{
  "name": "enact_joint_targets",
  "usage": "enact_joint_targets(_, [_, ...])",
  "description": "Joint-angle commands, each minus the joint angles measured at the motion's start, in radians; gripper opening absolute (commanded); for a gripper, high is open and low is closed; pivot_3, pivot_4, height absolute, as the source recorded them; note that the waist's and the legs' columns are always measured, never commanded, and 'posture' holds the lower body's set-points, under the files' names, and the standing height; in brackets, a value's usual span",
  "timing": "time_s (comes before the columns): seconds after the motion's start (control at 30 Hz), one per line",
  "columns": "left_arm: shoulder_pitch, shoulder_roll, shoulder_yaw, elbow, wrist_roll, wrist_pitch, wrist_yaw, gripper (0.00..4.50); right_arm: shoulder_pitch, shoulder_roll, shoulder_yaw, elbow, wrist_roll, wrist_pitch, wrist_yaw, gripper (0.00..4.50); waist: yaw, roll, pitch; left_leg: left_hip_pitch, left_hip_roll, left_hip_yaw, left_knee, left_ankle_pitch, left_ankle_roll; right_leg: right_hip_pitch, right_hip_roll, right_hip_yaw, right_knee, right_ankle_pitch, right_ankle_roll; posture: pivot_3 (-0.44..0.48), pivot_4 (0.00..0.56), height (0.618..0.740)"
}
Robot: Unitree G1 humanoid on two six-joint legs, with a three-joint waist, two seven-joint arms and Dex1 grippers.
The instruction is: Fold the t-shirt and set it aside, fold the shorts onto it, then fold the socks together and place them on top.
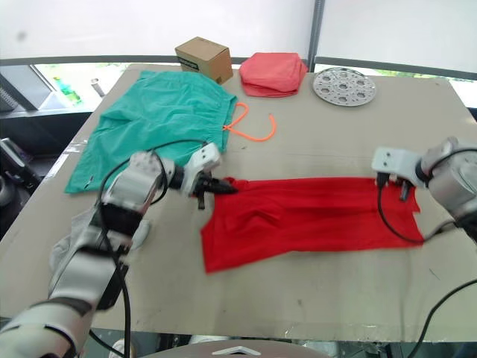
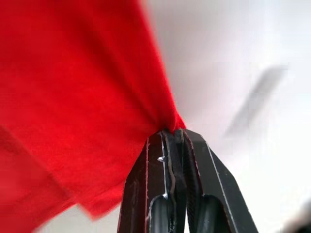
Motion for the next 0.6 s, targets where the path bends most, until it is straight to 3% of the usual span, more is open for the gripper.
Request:
enact_joint_targets(0.03, [0.159, -0.029, 0.113, -0.399, -0.081, 0.323, 0.156, 0.05, -0.197, 0.156, 0.065, 0.376, -0.141, -0.249, -0.206, 0.00, -0.001, 0.000, 0.001, 0.002, 0.000, 0.000, -0.001, 0.000, -0.001, 0.001, 0.000, 0.001, 0.000, 0.000, 0.000, 0.000, 0.150, 0.740])
enact_joint_targets(0.13, [0.326, -0.077, 0.208, -0.690, -0.129, 0.530, 0.270, 0.05, -0.326, 0.322, 0.109, 0.634, -0.205, -0.415, -0.366, 0.00, 0.005, -0.002, 0.004, 0.008, 0.000, 0.003, -0.005, 0.002, -0.004, 0.004, 0.001, 0.005, 0.001, 0.000, 0.000, 0.000, 0.150, 0.740])
enact_joint_targets(0.23, [0.480, -0.149, 0.270, -0.872, -0.132, 0.586, 0.384, 0.05, -0.386, 0.472, 0.136, 0.755, -0.244, -0.508, -0.465, 0.00, 0.005, -0.002, 0.004, 0.010, 0.001, 0.002, -0.008, 0.003, -0.006, 0.005, 0.002, 0.006, 0.001, 0.000, -0.001, 0.000, 0.150, 0.740])
enact_joint_targets(0.3, [0.517, -0.239, 0.302, -0.916, -0.117, 0.604, 0.479, 0.05, -0.395, 0.536, 0.144, 0.800, -0.265, -0.542, -0.493, 0.00, 0.009, -0.002, 0.004, 0.010, 0.001, 0.000, -0.008, 0.004, -0.007, 0.007, 0.002, 0.006, 0.001, 0.000, -0.001, 0.000, 0.150, 0.740])
enact_joint_targets(0.37, [0.553, -0.248, 0.278, -0.912, -0.109, 0.526, 0.535, 0.05, -0.387, 0.572, 0.117, 0.828, -0.252, -0.547, -0.483, 0.00, 0.018, -0.002, 0.004, 0.009, 0.001, -0.004, -0.008, 0.005, -0.009, 0.009, 0.001, 0.002, 0.001, 0.000, -0.001, 0.000, 0.150, 0.740])
enact_joint_targets(0.4, [0.559, -0.260, 0.286, -0.904, -0.130, 0.528, 0.539, 0.01, -0.385, 0.573, 0.106, 0.834, -0.249, -0.552, -0.486, 0.29, 0.021, -0.001, 0.005, 0.010, 0.001, -0.005, -0.007, 0.005, -0.009, 0.010, 0.001, 0.001, 0.000, 0.000, -0.002, 0.000, 0.150, 0.740])
enact_joint_targets(0.47, [0.549, -0.267, 0.327, -0.871, -0.171, 0.516, 0.536, 0.80, -0.381, 0.549, 0.073, 0.829, -0.229, -0.560, -0.497, 0.88, 0.030, 0.000, 0.005, 0.010, 0.000, -0.006, -0.007, 0.005, -0.010, 0.010, 0.000, 0.000, 0.001, 0.001, -0.004, 0.000, 0.150, 0.740])
enact_joint_targets(0.57, [0.512, -0.194, 0.365, -0.783, -0.249, 0.431, 0.456, 2.17, -0.366, 0.487, -0.073, 0.761, -0.107, -0.518, -0.494, 2.45, 0.033, 0.000, 0.005, 0.010, -0.001, -0.007, -0.006, 0.003, -0.014, 0.010, -0.002, -0.003, 0.000, 0.000, -0.008, 0.000, 0.150, 0.740])
enact_joint_targets(0.6, [0.500, -0.170, 0.375, -0.757, -0.281, 0.414, 0.427, 2.53, -0.355, 0.477, -0.134, 0.733, -0.053, -0.487, -0.469, 2.47, 0.030, 0.000, 0.005, 0.010, -0.002, -0.007, -0.005, 0.003, -0.014, 0.010, -0.002, -0.004, 0.000, 0.000, -0.009, 0.000, 0.150, 0.740])
